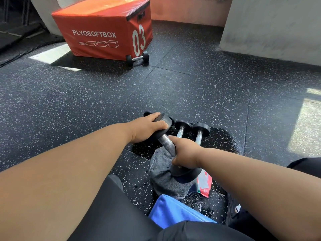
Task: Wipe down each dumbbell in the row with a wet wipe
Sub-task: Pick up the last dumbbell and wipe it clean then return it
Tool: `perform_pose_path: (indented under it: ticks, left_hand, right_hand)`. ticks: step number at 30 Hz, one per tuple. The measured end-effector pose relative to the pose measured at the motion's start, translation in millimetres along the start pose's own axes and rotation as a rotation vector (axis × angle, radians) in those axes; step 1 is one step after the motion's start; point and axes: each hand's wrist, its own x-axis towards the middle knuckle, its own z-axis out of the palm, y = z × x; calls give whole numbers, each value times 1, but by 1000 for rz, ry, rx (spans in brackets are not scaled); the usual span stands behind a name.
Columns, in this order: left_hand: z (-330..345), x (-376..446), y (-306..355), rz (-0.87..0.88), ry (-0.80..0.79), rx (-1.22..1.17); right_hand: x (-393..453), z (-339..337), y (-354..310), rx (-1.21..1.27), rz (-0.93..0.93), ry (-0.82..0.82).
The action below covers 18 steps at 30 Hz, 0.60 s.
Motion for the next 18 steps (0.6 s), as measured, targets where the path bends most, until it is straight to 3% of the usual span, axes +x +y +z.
perform_pose_path:
  ticks: [5,12,18]
  left_hand:
    - [1,1,2,-11,5,10]
    - [4,-3,9,-13,14,63]
    - [3,-2,3,-19,6,28]
  right_hand:
    - [3,2,0,88,3,51]
    - [5,-22,3,-160,29,-300]
    - [5,-15,4,-124,33,-197]
